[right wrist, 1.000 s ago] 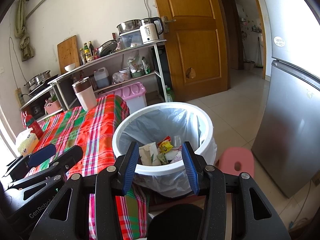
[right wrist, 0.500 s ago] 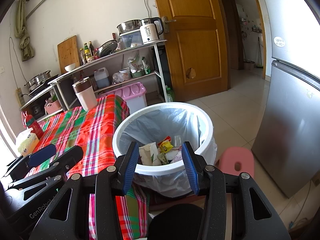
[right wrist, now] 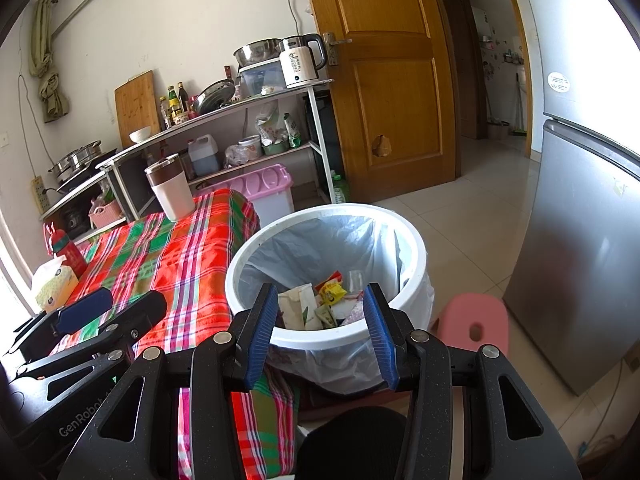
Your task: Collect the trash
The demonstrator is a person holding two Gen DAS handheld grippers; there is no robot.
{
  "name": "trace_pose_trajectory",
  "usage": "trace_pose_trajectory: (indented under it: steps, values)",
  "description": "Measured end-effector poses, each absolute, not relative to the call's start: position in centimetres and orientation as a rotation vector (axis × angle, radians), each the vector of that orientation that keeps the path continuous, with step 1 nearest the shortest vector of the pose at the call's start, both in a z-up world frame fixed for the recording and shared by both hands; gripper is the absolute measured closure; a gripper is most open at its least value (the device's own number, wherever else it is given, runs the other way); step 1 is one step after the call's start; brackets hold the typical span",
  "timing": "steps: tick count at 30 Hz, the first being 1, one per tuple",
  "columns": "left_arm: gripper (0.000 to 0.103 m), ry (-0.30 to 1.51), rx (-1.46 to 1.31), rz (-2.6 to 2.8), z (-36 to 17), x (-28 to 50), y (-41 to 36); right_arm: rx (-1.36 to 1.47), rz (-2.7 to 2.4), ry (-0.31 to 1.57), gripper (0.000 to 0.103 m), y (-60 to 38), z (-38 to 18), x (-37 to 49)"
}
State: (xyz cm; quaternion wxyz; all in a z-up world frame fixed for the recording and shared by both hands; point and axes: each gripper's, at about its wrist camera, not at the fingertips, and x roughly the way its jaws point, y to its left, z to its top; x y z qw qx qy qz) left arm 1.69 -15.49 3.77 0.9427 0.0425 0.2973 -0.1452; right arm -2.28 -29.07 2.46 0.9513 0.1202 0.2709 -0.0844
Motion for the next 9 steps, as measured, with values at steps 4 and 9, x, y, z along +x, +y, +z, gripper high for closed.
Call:
trace_pose_trajectory:
  steps: [4, 9]
  values:
    - [0.037, 0.607, 0.086, -0.297, 3.77, 1.69, -15.54, 0.245, -0.171, 0.550, 0.057, -29.15, 2.48, -2.25]
    - [0.037, 0.608, 0.084, -0.299, 3.72, 1.70, -15.51, 0.244, -0.171, 0.551, 0.057, -28.97, 2.41, -2.30]
